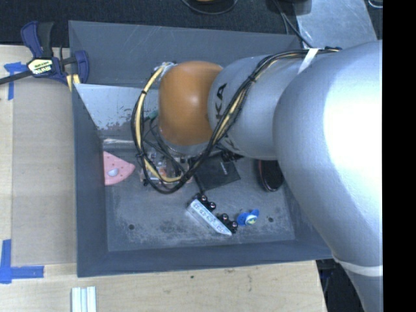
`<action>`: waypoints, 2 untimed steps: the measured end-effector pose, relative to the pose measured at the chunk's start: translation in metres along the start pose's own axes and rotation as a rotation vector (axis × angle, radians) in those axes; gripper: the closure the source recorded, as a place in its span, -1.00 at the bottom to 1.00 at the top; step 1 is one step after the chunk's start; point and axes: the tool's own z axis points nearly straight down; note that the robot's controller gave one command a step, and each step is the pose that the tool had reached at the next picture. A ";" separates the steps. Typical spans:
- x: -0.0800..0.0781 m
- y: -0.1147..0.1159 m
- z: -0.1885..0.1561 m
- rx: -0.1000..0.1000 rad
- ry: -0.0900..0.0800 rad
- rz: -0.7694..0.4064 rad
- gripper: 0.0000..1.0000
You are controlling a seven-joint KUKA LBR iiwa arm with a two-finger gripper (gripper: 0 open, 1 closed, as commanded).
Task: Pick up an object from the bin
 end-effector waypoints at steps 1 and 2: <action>-0.013 -0.003 -0.095 0.001 0.002 -0.012 1.00; -0.030 -0.016 -0.073 -0.001 -0.004 -0.028 1.00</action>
Offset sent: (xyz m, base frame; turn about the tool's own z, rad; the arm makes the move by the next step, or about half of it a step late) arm 0.0326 -0.0243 0.0470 -0.0336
